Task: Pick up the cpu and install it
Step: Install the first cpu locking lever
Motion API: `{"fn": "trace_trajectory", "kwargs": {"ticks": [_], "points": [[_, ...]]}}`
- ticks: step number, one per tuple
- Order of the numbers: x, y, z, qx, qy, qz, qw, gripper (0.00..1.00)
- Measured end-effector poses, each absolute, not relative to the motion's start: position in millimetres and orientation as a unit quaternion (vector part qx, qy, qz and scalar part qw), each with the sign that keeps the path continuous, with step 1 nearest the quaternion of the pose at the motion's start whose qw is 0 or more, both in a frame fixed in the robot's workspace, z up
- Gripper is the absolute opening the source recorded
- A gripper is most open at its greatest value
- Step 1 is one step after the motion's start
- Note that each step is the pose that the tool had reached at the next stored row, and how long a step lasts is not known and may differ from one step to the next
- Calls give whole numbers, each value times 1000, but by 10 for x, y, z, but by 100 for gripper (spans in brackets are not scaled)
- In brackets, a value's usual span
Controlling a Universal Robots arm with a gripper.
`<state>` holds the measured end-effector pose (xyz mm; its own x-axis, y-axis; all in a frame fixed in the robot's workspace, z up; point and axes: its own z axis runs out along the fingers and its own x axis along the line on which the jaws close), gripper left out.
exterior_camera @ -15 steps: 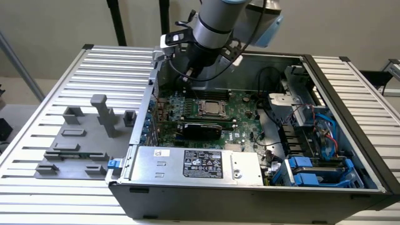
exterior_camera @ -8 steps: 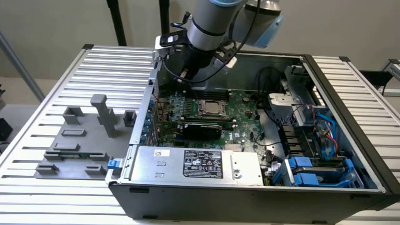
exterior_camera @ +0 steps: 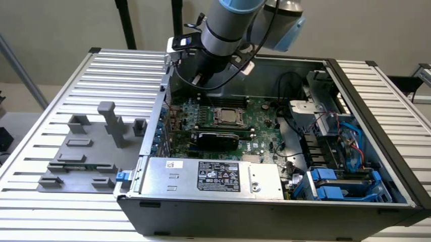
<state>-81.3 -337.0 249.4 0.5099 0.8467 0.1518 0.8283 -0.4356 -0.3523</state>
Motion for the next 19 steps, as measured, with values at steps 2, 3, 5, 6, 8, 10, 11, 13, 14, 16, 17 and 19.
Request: {"fn": "trace_trajectory", "kwargs": {"ticks": [2,3,5,6,8,10,11,13,14,16,17,19], "points": [[-813,-3377,2494,-849,-490,23,194,11],[-812,-3380,2494,-851,-488,22,194,11],[-810,-3385,2493,-853,-484,21,195,11],[-808,-3387,2493,-854,-483,20,195,11],[-805,-3391,2492,-855,-480,18,194,11],[-800,-3395,2491,-856,-479,16,194,11],[-797,-3398,2490,-857,-478,14,194,11],[-790,-3403,2488,-857,-477,10,193,11],[-786,-3405,2487,-857,-477,7,193,11],[-774,-3411,2486,-857,-477,1,193,11],[-766,-3413,2486,-857,-477,-1,193,11],[-739,-3416,2485,-857,-478,-6,193,11]]}}
